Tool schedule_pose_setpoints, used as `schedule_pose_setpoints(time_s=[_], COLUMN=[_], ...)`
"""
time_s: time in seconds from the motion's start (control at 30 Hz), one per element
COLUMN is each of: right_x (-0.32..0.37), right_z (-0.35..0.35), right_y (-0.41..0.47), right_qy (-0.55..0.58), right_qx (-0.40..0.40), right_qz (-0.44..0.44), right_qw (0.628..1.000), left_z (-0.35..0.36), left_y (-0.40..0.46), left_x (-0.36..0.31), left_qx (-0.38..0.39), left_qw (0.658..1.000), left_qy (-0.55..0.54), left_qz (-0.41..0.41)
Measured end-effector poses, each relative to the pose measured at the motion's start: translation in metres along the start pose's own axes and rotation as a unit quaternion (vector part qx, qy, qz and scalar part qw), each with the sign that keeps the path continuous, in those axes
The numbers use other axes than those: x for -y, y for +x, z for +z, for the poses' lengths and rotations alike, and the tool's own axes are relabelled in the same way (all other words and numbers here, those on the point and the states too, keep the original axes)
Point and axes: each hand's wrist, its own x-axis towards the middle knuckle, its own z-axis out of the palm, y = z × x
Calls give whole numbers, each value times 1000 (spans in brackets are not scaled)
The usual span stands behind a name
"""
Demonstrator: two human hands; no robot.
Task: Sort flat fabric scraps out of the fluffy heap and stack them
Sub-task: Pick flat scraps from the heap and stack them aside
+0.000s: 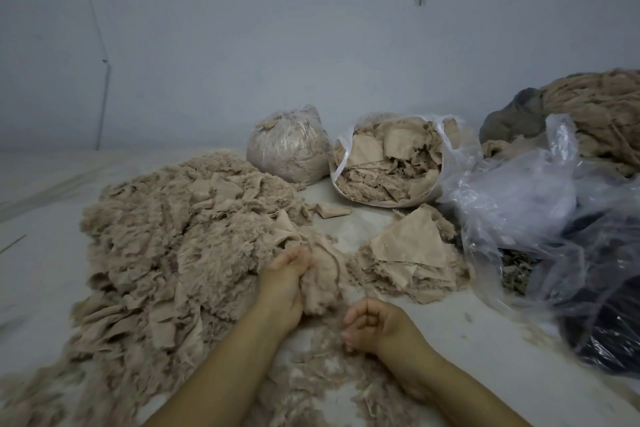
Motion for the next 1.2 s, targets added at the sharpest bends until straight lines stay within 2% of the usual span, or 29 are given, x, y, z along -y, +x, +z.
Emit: schedule_pose_setpoints(time_s=[0.07,0.13,0.23,0.3,0.4,0.5,0.57,0.63,0.7,0.73,0.8,0.87,0.93,1.0,1.1,1.2], right_x=[1,10,21,26,28,28,29,30,30,29,27,26,25,25,22,18], right_z=[-3,-2,3,9,15,21,24,24,19,17,14,14,18,23,21,8], right_y=[-4,-5,3,10,18,21,22,23,23,23,21,21,21,22,20,20], right_qy=[-40,-67,-169,-142,-49,-64,-77,-60,-38,-25,2,11,38,67,48,14], right_qx=[11,5,-81,-127,-134,-158,-184,-216,-240,-237,-210,-181,-148,-122,-128,-160], right_qz=[33,30,-26,-52,-74,-102,-123,-134,-136,-134,-138,-154,-151,-120,-63,-14], right_qw=[999,997,982,980,987,980,972,965,960,962,968,971,977,983,989,987], left_z=[-4,-4,1,4,7,4,0,-4,-6,-8,-12,-11,-7,-2,1,-1], left_y=[2,0,-7,-12,-17,-25,-26,-20,-13,-9,-8,-14,-21,-24,-22,-18], left_x=[-6,-10,-6,-3,-2,4,12,18,13,12,9,7,11,16,13,3], left_qx=[-16,4,51,77,63,109,142,92,0,-28,-26,42,131,139,69,38], left_qw=[999,998,996,994,994,975,958,959,968,975,991,992,976,976,987,978], left_qy=[21,47,73,79,84,194,245,246,219,193,122,114,167,166,140,178], left_qz=[25,37,28,-2,-29,-9,40,109,125,104,43,-15,-51,-31,46,97])
